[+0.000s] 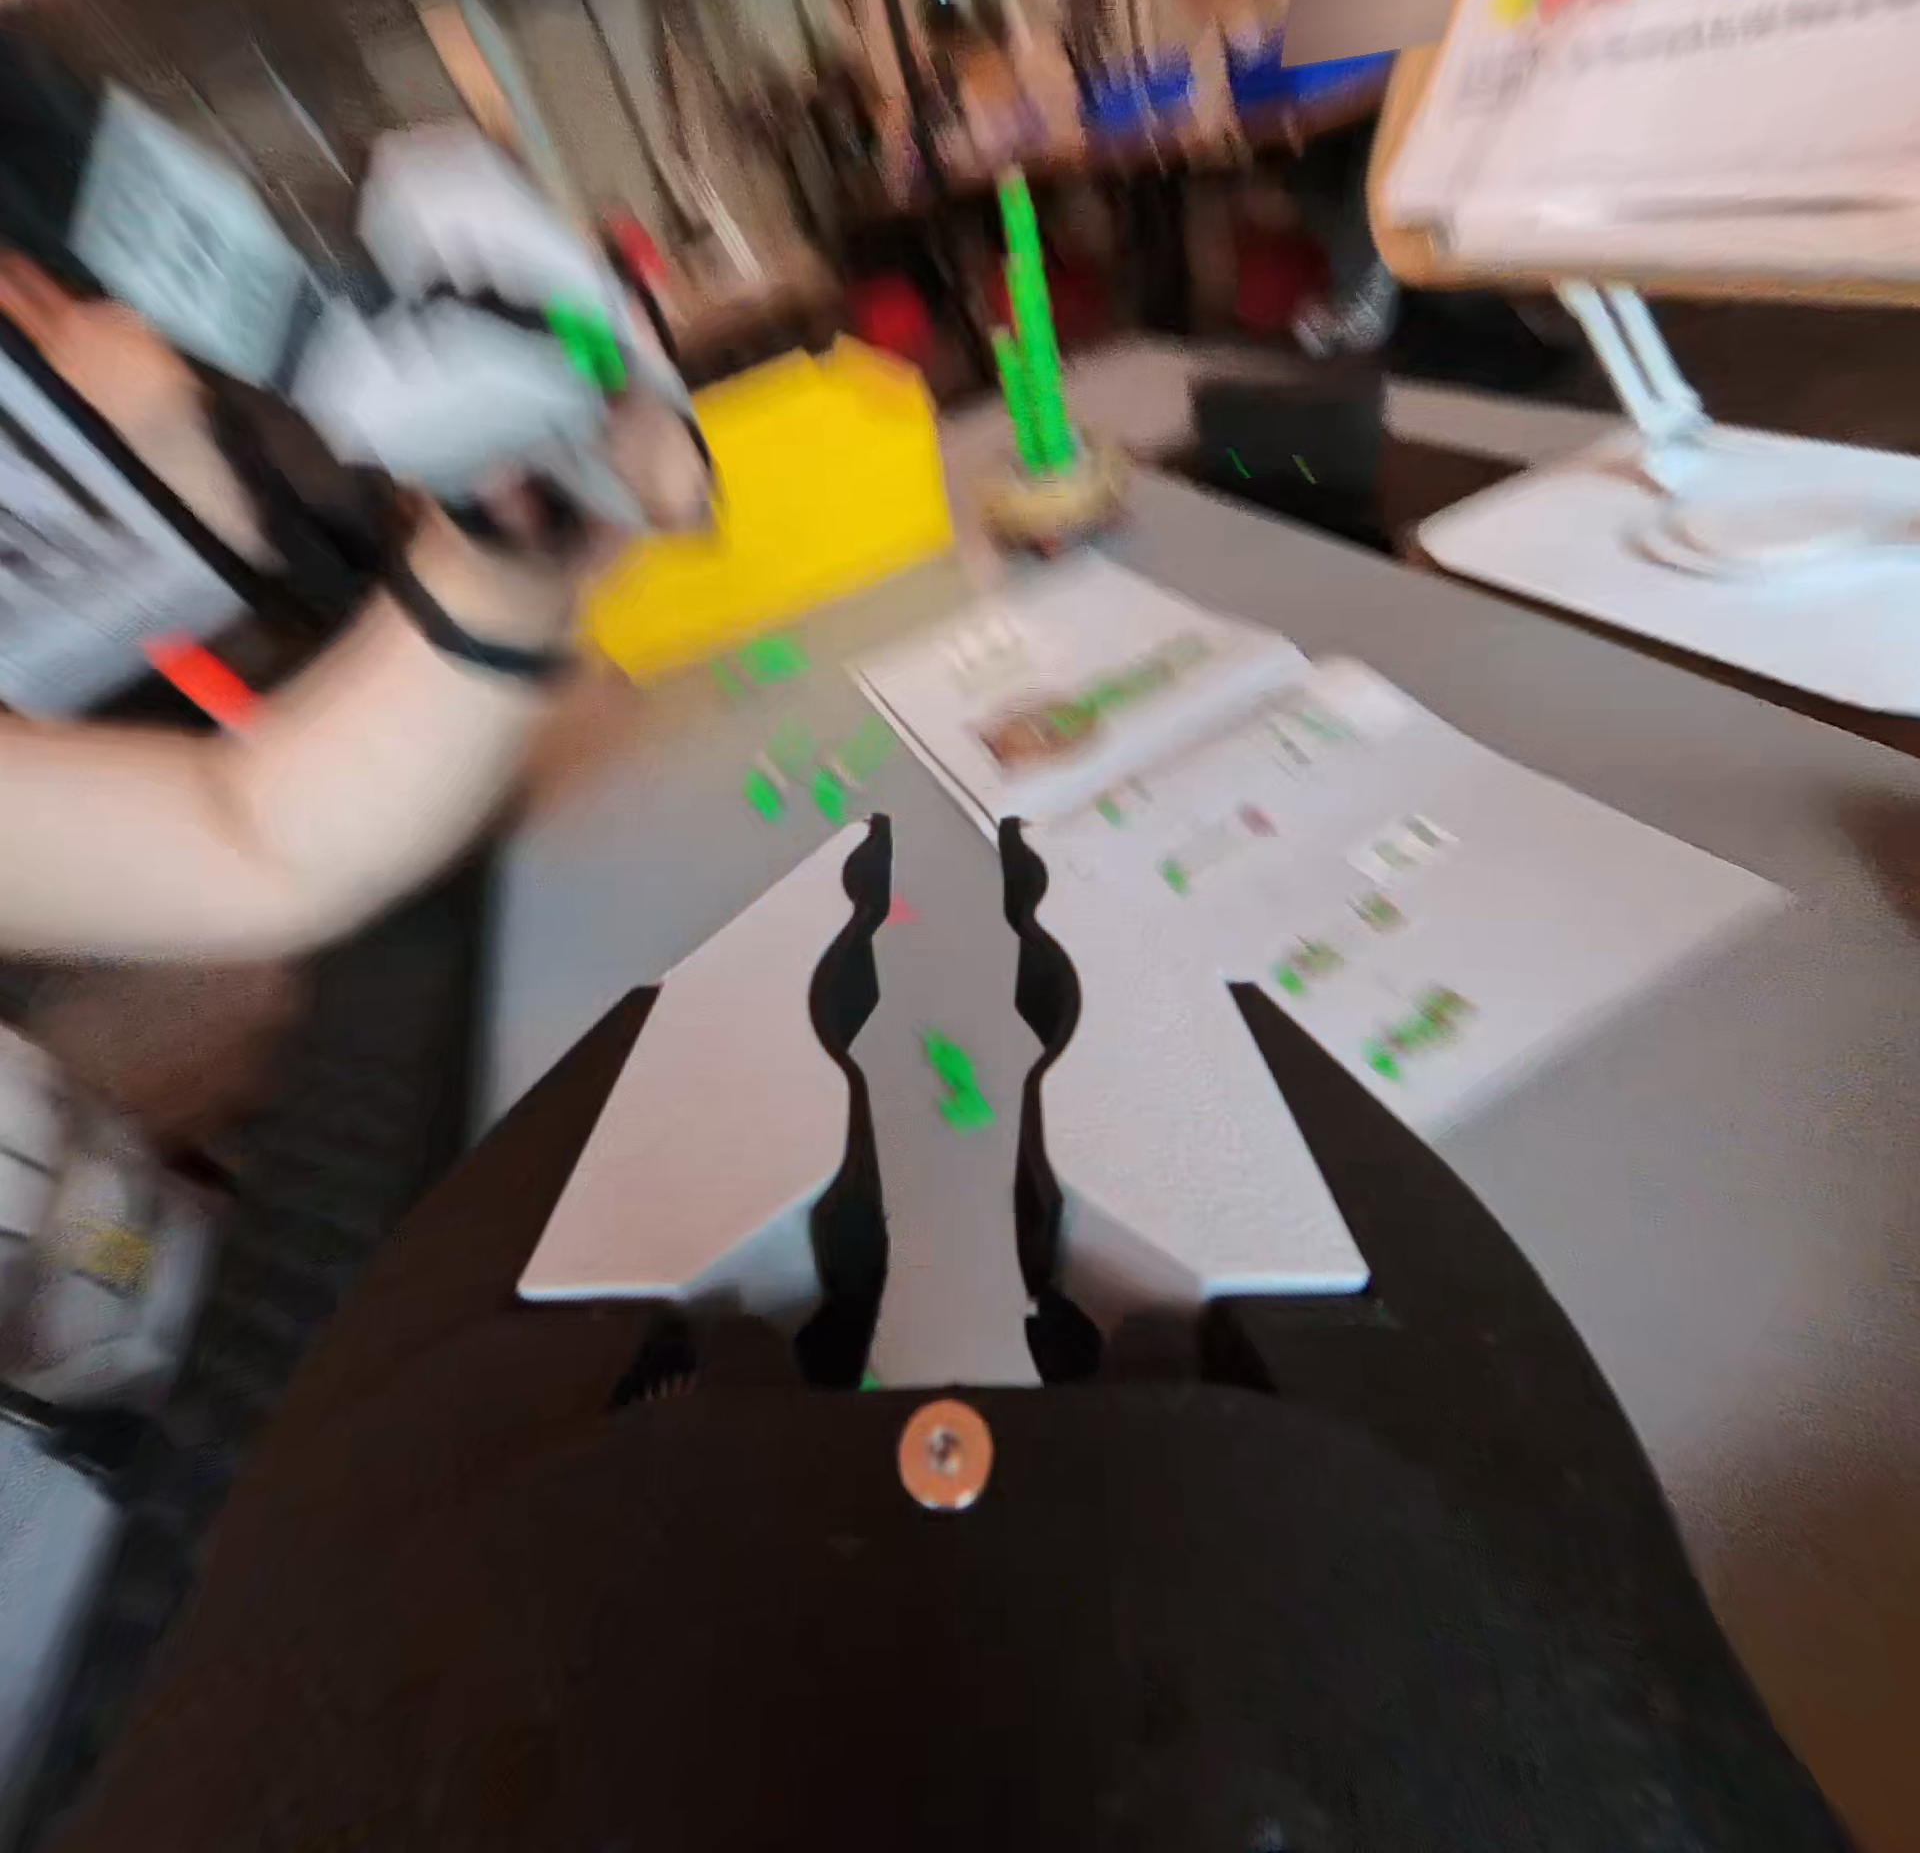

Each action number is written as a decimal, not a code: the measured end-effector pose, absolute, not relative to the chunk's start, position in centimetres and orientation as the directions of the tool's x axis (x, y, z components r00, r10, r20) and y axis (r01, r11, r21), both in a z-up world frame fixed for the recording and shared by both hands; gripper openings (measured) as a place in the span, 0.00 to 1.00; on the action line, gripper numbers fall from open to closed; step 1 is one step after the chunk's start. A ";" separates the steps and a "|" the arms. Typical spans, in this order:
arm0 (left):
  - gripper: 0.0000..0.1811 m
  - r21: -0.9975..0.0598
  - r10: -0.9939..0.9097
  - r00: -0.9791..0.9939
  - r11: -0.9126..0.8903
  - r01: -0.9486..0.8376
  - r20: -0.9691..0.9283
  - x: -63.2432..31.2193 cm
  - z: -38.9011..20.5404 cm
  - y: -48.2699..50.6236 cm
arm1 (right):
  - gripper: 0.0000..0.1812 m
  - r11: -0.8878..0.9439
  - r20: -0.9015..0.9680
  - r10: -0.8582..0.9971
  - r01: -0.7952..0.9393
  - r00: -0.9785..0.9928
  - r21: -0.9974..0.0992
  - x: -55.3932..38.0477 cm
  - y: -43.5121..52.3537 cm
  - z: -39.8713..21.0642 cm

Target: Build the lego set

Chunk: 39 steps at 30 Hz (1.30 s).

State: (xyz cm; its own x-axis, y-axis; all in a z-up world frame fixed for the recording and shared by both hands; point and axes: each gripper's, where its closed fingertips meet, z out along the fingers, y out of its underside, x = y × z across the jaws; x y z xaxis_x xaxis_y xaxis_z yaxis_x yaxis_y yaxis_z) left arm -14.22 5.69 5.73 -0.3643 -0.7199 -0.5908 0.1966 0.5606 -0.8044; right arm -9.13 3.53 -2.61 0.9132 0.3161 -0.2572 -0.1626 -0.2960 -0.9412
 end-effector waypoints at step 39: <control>0.03 -0.815 -0.743 -0.365 0.573 0.086 -0.561 -15.2 6.2 9.3 | 0.00 -0.816 0.053 0.197 0.194 0.979 -0.545 -6.5 1.2 -15.6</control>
